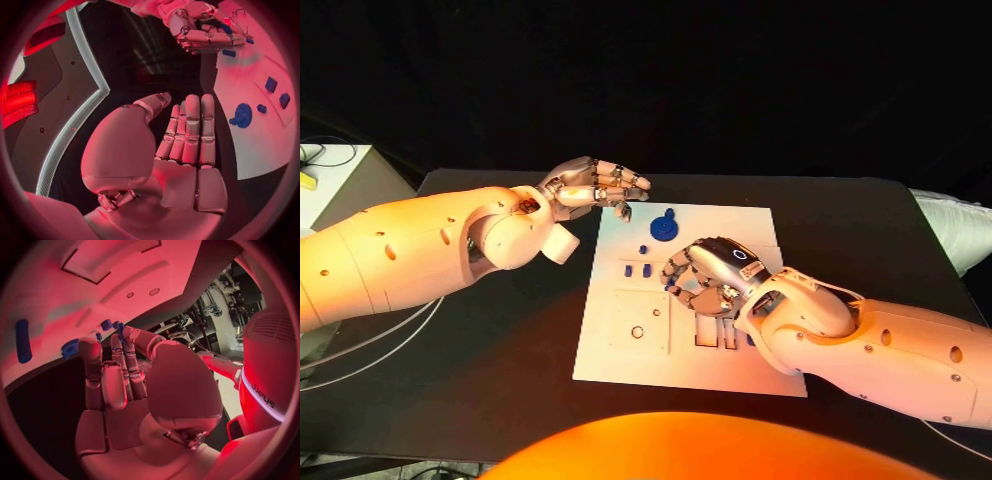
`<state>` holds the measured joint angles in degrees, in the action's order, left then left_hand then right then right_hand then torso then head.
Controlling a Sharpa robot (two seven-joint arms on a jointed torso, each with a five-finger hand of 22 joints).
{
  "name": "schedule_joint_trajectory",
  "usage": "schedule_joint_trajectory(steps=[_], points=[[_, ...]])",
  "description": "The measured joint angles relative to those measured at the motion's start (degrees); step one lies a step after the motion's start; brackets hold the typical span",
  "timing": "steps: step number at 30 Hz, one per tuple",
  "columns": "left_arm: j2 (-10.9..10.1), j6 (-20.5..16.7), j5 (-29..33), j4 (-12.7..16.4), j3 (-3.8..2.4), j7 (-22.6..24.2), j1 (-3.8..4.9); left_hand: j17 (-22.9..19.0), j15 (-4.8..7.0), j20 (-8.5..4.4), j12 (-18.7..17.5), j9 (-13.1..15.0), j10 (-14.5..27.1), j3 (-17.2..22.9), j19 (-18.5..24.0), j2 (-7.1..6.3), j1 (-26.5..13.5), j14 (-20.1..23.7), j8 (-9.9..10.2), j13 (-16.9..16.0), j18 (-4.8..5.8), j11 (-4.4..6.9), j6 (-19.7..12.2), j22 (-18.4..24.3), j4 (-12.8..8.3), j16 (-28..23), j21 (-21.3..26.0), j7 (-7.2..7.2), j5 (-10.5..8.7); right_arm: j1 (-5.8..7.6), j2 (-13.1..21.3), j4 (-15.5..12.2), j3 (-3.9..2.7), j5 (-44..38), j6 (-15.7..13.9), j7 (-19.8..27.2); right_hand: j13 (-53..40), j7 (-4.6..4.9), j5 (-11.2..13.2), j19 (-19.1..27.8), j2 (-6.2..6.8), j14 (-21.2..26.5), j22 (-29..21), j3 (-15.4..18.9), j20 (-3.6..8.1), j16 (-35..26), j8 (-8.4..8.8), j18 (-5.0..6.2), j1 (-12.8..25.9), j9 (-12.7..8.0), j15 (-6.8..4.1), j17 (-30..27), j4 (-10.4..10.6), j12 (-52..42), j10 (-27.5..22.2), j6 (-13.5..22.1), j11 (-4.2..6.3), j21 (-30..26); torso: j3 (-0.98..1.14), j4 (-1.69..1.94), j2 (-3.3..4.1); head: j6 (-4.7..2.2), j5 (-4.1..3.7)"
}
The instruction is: Assemble the parts on the task board
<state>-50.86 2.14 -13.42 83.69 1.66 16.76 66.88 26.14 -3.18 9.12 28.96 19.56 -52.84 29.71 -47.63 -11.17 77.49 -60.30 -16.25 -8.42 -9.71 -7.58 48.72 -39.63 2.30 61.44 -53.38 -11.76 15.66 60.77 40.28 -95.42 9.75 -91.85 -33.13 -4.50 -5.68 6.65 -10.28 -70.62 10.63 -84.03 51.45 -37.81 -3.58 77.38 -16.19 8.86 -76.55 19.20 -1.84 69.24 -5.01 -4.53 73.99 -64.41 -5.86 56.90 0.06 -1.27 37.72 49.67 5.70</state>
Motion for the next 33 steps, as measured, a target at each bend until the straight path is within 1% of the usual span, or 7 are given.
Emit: schedule_joint_trajectory(steps=[7,11,18,23,28,33], points=[[0.15,0.0,0.1,0.03,0.0,-0.1,0.0,0.0,0.0,0.0,0.0,0.0,0.0,0.0,0.0,0.0,0.0,0.0,0.0,0.0,0.0,0.0,0.0,0.0,0.0,0.0,0.0,0.0,0.0,-0.77,-1.24,0.75,0.21,-1.4,1.34,-1.52,0.0,0.0,0.18,0.0,0.0,-0.01,-0.21,-0.16,0.0,0.0,0.0,0.0,0.0,0.0,0.01,-0.26,-0.15,-0.01,0.0,0.0,0.0,-0.33,0.0,-0.08,0.04,0.3,0.91],[0.25,0.01,0.35,-0.06,0.0,-0.17,0.0,0.0,0.0,0.0,0.0,0.0,0.0,0.0,0.0,0.0,0.0,0.0,0.0,0.0,0.0,0.0,0.0,0.0,0.0,0.0,0.0,0.0,0.0,-1.12,-1.55,0.8,0.29,-1.94,1.98,-2.19,0.0,0.0,0.17,0.0,0.0,-0.02,-0.23,-0.16,0.0,0.0,0.0,0.0,0.0,-0.01,0.02,-0.26,-0.15,-0.12,0.0,0.0,0.0,-0.32,0.07,-0.08,0.04,0.32,1.54],[0.28,0.01,0.84,-0.23,0.01,-0.27,0.0,0.0,0.0,0.0,0.0,0.0,0.0,0.0,0.0,0.0,0.0,0.0,0.0,0.04,0.0,0.0,0.01,0.08,0.0,0.0,0.0,0.0,0.0,-1.62,-1.69,0.41,0.36,-2.61,2.67,-2.79,0.0,0.0,-0.06,0.0,0.0,-0.09,-0.23,-0.15,0.0,0.0,0.0,0.0,0.0,-0.01,0.1,-0.25,-0.15,-0.12,0.0,0.0,0.0,-0.32,0.07,-0.12,0.04,0.33,2.4],[0.29,0.01,0.99,-0.27,0.01,-0.34,0.0,0.0,0.0,0.0,0.0,0.0,0.0,0.0,0.0,0.0,0.0,0.0,0.0,0.04,0.0,0.0,0.01,0.07,0.0,0.0,0.0,0.0,0.0,-2.09,-1.96,0.56,0.44,-3.13,2.95,-3.05,0.0,0.0,-0.06,0.0,0.0,-0.1,-0.23,-0.15,0.0,0.0,0.0,0.0,0.0,-0.01,0.1,-0.25,-0.14,-0.11,-0.01,0.0,0.01,-0.32,0.07,-0.12,0.03,0.34,2.67],[0.3,0.02,0.98,-0.36,0.01,-0.41,0.0,0.0,0.0,0.0,0.0,0.01,0.0,-0.15,0.0,0.0,0.0,0.0,0.0,0.04,0.0,0.0,0.01,0.13,0.16,0.0,0.0,0.0,0.0,-2.46,-2.34,0.78,0.46,-3.68,2.97,-3.44,0.0,0.0,-0.06,0.0,0.0,-0.1,-0.1,-0.14,0.0,0.0,0.0,0.0,0.0,0.08,0.11,-0.25,-0.14,-0.1,-0.01,0.0,0.01,-0.32,0.05,-0.02,0.02,0.34,2.99],[0.34,0.01,0.89,-0.53,0.01,-0.46,0.0,0.0,0.0,0.0,0.0,0.0,0.0,-0.15,0.01,0.0,0.0,0.0,0.0,0.04,0.0,0.0,0.01,0.12,0.15,0.0,0.0,0.0,0.0,-2.66,-2.58,0.84,0.47,-4.12,2.92,-3.86,0.0,0.0,-0.06,0.0,0.0,-0.11,-0.1,-0.14,0.0,0.0,0.0,0.0,0.0,0.08,0.12,-0.25,-0.14,-0.02,-0.01,0.0,0.01,-0.32,0.04,-0.04,0.02,0.34,3.2]])
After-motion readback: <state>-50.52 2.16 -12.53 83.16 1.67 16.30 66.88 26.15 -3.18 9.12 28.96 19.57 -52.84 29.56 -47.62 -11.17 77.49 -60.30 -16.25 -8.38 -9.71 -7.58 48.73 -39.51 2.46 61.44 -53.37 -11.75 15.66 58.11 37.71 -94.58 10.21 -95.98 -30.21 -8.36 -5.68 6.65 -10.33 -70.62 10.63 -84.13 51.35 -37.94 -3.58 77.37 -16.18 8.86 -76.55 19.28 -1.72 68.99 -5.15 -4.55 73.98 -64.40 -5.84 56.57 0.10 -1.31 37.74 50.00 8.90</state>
